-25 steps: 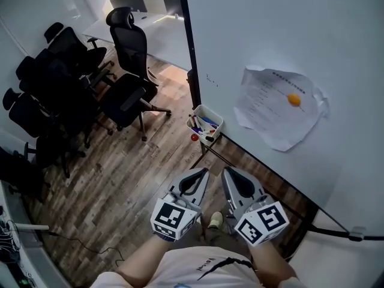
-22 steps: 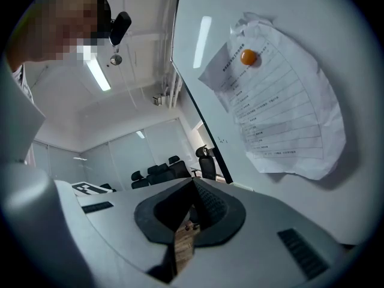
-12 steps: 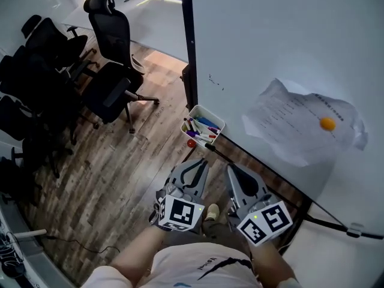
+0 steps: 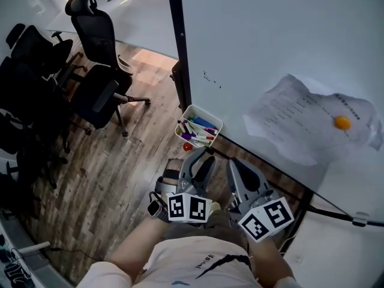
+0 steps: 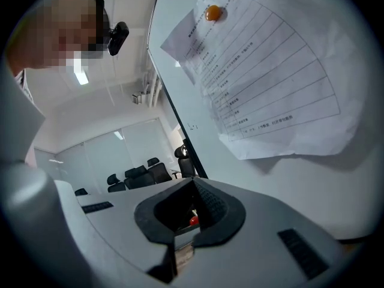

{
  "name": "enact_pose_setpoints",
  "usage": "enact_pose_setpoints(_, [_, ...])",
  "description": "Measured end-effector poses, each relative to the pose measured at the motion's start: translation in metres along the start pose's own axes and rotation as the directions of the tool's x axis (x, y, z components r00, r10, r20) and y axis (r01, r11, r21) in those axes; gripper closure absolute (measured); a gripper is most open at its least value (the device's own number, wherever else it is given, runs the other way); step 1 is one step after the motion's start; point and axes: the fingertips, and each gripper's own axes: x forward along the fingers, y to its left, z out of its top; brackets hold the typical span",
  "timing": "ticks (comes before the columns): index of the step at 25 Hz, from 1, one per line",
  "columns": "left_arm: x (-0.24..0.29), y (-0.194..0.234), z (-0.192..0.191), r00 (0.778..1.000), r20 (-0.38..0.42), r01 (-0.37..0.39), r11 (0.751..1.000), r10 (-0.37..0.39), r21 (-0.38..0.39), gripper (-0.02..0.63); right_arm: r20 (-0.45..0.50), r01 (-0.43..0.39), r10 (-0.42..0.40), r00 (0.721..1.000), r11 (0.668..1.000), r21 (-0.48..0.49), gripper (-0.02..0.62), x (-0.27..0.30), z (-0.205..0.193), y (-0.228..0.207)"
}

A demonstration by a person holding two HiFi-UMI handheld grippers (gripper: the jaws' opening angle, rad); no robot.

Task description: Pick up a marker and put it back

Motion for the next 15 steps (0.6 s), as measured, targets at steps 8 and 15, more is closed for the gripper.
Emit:
enact_pose_setpoints(8, [0.025, -0.004, -0.010, 0.999, -0.039, 0.000, 0.996, 0.004, 0.091, 0.496, 0.033, 0.032, -0.032, 0.999, 0.999, -0.003, 0.592, -0.001, 0.003, -0.012])
enact_pose_setpoints(15, [0.024, 0.003, 0.001, 1.000, -0.003, -0.019, 0.998, 0.019, 0.066, 0.522, 0.035, 0.039, -0.039, 0.999, 0.999, 0.001, 0.592, -0.004, 0.008, -0.017])
